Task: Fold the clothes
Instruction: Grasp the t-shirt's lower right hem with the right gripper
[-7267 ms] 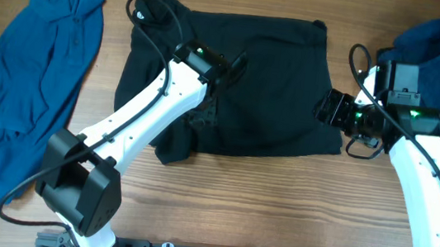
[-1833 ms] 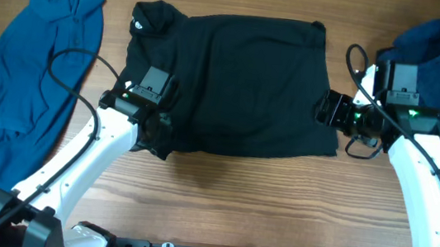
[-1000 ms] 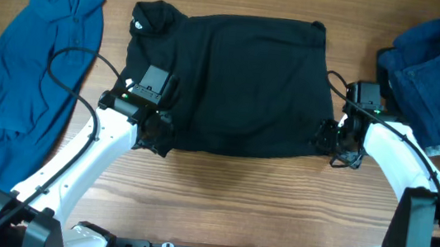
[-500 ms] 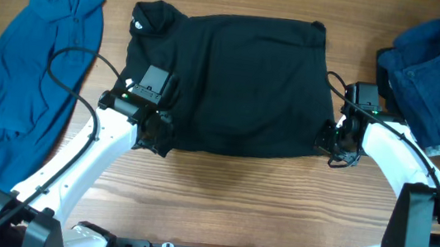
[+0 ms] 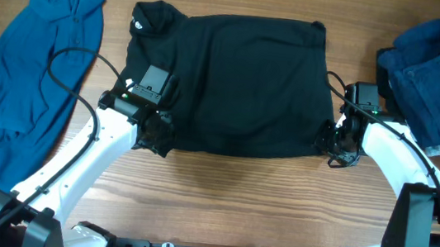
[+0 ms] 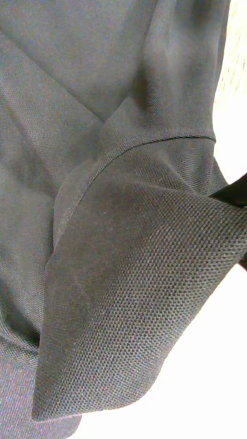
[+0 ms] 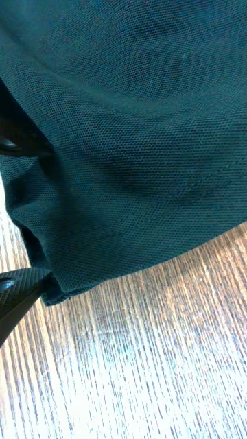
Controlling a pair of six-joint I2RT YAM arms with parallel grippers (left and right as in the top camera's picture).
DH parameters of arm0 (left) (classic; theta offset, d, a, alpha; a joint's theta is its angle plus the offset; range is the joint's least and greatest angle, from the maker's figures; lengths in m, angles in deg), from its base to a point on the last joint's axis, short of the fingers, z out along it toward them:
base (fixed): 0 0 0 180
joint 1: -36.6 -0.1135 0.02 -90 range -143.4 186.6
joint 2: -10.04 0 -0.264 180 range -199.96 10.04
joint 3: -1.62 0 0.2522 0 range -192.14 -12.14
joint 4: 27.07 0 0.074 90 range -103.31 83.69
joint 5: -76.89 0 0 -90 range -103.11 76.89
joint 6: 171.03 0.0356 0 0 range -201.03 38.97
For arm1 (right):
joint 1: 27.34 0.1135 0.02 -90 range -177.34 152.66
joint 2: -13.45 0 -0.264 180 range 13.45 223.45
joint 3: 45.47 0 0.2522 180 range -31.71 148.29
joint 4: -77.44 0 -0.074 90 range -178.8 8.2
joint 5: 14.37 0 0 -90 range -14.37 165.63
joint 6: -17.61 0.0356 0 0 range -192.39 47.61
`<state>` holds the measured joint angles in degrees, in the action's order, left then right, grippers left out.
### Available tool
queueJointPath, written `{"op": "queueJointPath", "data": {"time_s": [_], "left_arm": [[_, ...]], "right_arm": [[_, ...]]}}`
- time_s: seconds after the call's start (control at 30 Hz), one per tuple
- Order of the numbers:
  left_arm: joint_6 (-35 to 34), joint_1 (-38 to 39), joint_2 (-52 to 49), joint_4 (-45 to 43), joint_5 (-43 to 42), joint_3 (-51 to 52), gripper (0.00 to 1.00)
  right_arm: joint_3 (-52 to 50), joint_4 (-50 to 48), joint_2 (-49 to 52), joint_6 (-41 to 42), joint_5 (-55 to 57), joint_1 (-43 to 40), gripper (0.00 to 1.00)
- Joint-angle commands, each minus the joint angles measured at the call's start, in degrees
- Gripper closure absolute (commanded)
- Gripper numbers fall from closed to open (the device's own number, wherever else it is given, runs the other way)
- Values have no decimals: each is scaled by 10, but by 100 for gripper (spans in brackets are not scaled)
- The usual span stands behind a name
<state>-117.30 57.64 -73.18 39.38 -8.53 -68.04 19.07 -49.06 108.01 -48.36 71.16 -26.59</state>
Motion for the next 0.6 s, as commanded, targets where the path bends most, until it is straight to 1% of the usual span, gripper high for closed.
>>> {"op": "queueJointPath", "data": {"time_s": [0.0,0.17,0.37,0.4,0.43,0.5,0.53,0.57], "left_arm": [[-1,-3,13,-1,0,-9,96],[-1,-3,13,-1,0,-9,96],[-1,-3,13,-1,0,-9,96],[-1,-3,13,-1,0,-9,96],[-1,-3,13,-1,0,-9,96],[-1,-3,13,-1,0,-9,96],[-1,-3,13,-1,0,-9,96],[-1,-3,13,-1,0,-9,96]], "right_arm": [[-2,-1,6,1,6,0,47],[-3,-1,18,1,14,0,47],[-7,-4,58,2,23,0,47],[-7,-5,65,2,24,0,48],[-7,-7,74,1,23,0,56],[-7,-10,82,1,21,0,76],[-7,-10,83,1,19,0,91],[-7,-10,83,1,19,0,96]]}}
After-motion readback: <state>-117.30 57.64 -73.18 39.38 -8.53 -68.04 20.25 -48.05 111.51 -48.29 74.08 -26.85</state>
